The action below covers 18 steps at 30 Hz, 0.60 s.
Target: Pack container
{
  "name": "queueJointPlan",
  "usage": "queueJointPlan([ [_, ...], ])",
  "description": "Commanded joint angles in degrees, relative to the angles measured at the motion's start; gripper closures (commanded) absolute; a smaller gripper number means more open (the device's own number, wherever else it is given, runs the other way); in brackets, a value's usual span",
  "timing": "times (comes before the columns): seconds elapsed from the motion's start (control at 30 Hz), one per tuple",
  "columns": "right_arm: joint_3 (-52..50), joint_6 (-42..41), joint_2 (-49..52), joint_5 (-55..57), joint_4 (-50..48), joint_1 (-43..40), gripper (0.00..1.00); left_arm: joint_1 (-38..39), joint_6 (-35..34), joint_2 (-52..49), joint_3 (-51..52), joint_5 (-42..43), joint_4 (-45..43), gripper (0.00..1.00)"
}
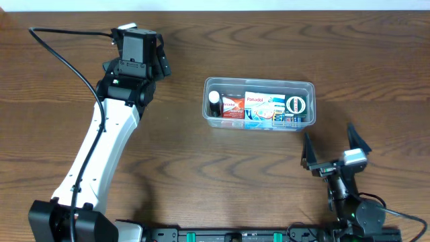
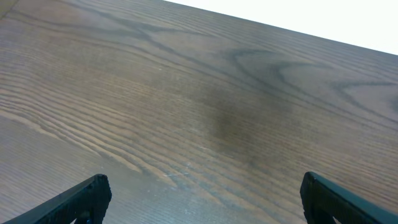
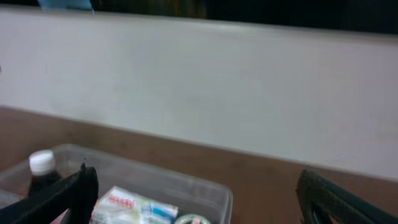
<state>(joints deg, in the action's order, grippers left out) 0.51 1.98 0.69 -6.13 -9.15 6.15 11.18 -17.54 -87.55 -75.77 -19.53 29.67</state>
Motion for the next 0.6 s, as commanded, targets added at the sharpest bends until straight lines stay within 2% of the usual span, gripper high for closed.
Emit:
queueJointPlan([
  [0.0,-0.2,1.5,-0.4,1.2,2.0,-1.0,0.01,-0.2,0.5,0.7,-0.3,-0.7,0.0,0.02],
  [0.3,-0.2,3.9,-0.4,1.2,12.4,-1.4,0.01,-0.2,0.5,0.7,-0.3,-0.7,0.0,0.02],
  [0.57,-0.2,3.9,-0.3,1.2,12.9,-1.4,0.01,-0.2,0.5,0.7,-0.3,-0.7,0.0,0.02],
])
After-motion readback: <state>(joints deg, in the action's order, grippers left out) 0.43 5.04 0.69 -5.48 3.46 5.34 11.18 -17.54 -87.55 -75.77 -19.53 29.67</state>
